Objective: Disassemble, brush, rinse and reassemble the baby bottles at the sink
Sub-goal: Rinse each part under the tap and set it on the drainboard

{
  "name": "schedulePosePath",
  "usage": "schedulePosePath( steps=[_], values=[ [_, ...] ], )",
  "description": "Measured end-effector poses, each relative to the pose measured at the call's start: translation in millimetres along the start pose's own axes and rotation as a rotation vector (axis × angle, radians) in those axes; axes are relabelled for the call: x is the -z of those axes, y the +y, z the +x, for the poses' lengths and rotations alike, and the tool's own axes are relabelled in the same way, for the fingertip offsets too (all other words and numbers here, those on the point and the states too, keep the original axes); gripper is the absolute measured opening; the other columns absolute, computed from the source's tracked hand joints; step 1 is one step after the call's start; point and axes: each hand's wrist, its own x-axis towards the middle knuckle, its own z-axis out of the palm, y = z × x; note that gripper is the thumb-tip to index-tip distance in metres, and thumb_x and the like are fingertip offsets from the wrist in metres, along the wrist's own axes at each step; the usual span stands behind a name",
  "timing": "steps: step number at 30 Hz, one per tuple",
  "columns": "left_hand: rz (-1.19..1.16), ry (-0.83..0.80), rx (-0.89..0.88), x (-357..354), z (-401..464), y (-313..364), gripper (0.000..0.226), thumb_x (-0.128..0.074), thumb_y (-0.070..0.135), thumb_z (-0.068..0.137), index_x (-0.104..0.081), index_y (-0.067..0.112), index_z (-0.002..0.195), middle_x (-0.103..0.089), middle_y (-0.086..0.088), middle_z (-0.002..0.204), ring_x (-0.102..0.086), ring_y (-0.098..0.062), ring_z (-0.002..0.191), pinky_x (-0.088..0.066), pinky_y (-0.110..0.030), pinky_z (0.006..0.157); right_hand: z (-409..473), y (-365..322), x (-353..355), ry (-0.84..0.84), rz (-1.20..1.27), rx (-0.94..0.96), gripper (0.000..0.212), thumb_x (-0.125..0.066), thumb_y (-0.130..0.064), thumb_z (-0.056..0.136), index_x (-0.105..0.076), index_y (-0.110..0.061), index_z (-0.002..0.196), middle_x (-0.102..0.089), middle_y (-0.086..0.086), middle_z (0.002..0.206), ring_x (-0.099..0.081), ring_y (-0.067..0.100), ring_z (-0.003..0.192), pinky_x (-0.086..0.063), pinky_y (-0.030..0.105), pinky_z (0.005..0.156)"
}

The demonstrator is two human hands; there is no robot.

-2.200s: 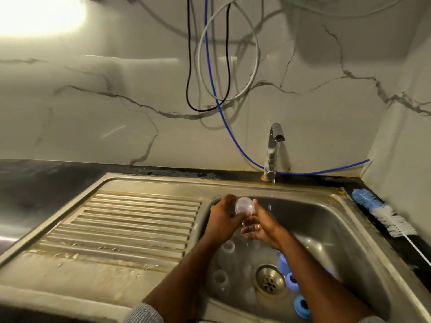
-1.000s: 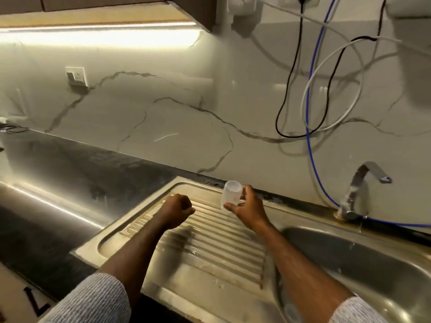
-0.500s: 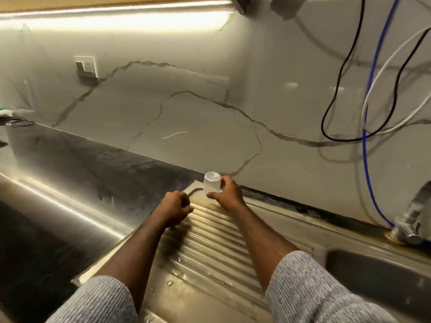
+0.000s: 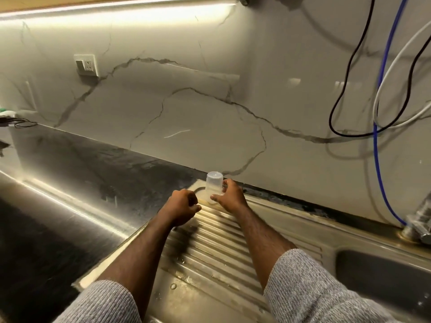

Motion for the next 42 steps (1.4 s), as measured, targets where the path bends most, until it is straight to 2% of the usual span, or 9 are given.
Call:
schedulePosePath(
  steps=[6,12,16,20,26,29,33,39,42],
  values=[
    [-0.031,-0.004,0.023,3.2,-8.3,11.2,0.015,-0.075,0.020,0.090,-0.070,0.014,0.102,-0.070,-0.001,0.101,-0.066,-0.011,0.092,-0.056,-0.029,0.087,-16.5,5.0,19.3,0.015,-0.007,-0.005,0.064,-0.087,-0.020,0.075,-0.054,-0.019,0.129,-0.060,0.004,0.128,-0.058,0.021,0.115,-0.051,0.037,0.097],
    [-0.067,0.020,-0.015,-23.7,-23.0,52.9,0.008,-0.077,0.022,0.088,-0.072,0.017,0.092,-0.071,0.001,0.091,-0.066,-0.008,0.085,-0.053,-0.025,0.077,-74.5,27.2,67.9,0.039,0.041,0.027,0.022,-0.083,-0.016,0.079,-0.069,-0.017,0.096,-0.069,-0.002,0.095,-0.065,0.014,0.088,-0.058,0.033,0.082],
    [-0.101,0.008,-0.103,-64.0,-30.6,98.6,0.008,-0.077,0.022,0.088,-0.076,0.015,0.090,-0.072,0.004,0.084,-0.067,-0.007,0.080,-0.054,-0.023,0.073,-119.3,67.4,120.1,0.050,0.012,0.066,0.008,-0.079,-0.015,0.083,-0.072,-0.019,0.086,-0.070,-0.005,0.083,-0.065,0.008,0.081,-0.053,0.019,0.070],
    [-0.180,-0.043,-0.208,-120.2,-41.0,168.0,0.008,-0.076,0.019,0.089,-0.074,0.021,0.081,-0.067,0.011,0.073,-0.062,0.001,0.068,-0.041,-0.007,0.061,-154.7,124.3,189.6,0.127,-0.077,0.069,0.012,-0.080,-0.015,0.082,-0.072,-0.023,0.079,-0.068,-0.010,0.078,-0.063,0.001,0.075,-0.045,0.007,0.065],
    [-0.278,-0.127,-0.345,-220.3,-64.8,273.7,0.010,-0.069,0.014,0.092,-0.075,0.014,0.084,-0.072,0.000,0.079,-0.065,-0.009,0.070,-0.049,-0.019,0.068,-209.1,223.0,286.5,0.250,-0.175,-0.064,0.021,-0.081,-0.007,0.077,-0.071,-0.024,0.072,-0.069,-0.007,0.070,-0.061,0.002,0.065,-0.051,0.019,0.067],
    [-0.260,-0.215,-0.365,-270.3,-78.3,306.6,0.013,-0.069,0.021,0.091,-0.074,0.014,0.080,-0.073,0.000,0.077,-0.065,-0.011,0.070,-0.049,-0.024,0.068,-235.9,274.1,314.6,0.283,-0.239,-0.158,0.023,-0.078,-0.003,0.077,-0.070,-0.024,0.069,-0.067,-0.010,0.065,-0.060,-0.002,0.059,-0.048,0.015,0.063],
    [-0.227,-0.291,-0.284,-319.7,-87.7,327.0,0.013,-0.070,0.024,0.088,-0.073,0.017,0.078,-0.070,0.005,0.075,-0.066,-0.010,0.074,-0.055,-0.029,0.074,-244.8,327.1,316.9,0.133,-0.268,-0.305,0.018,-0.072,-0.003,0.079,-0.076,-0.021,0.080,-0.073,-0.002,0.073,-0.063,0.006,0.061,-0.059,0.034,0.071],
    [-0.236,-0.284,-0.108,-348.5,-78.7,318.2,0.006,-0.071,0.020,0.090,-0.073,0.022,0.084,-0.071,0.004,0.081,-0.067,-0.009,0.080,-0.057,-0.031,0.078,-219.0,338.4,289.0,-0.143,-0.489,-0.315,0.034,-0.071,-0.031,0.088,-0.067,-0.025,0.121,-0.068,0.007,0.122,-0.065,0.026,0.112,-0.053,0.035,0.091],
    [-0.245,-0.304,-0.113,-353.4,-72.9,321.3,0.006,-0.071,0.020,0.090,-0.072,0.023,0.085,-0.070,0.006,0.083,-0.066,-0.006,0.082,-0.055,-0.028,0.077,-213.9,346.7,273.4,-0.146,-0.606,-0.330,0.030,-0.067,-0.026,0.087,-0.069,-0.028,0.117,-0.068,0.006,0.121,-0.064,0.029,0.113,-0.054,0.037,0.092]
  ],
)
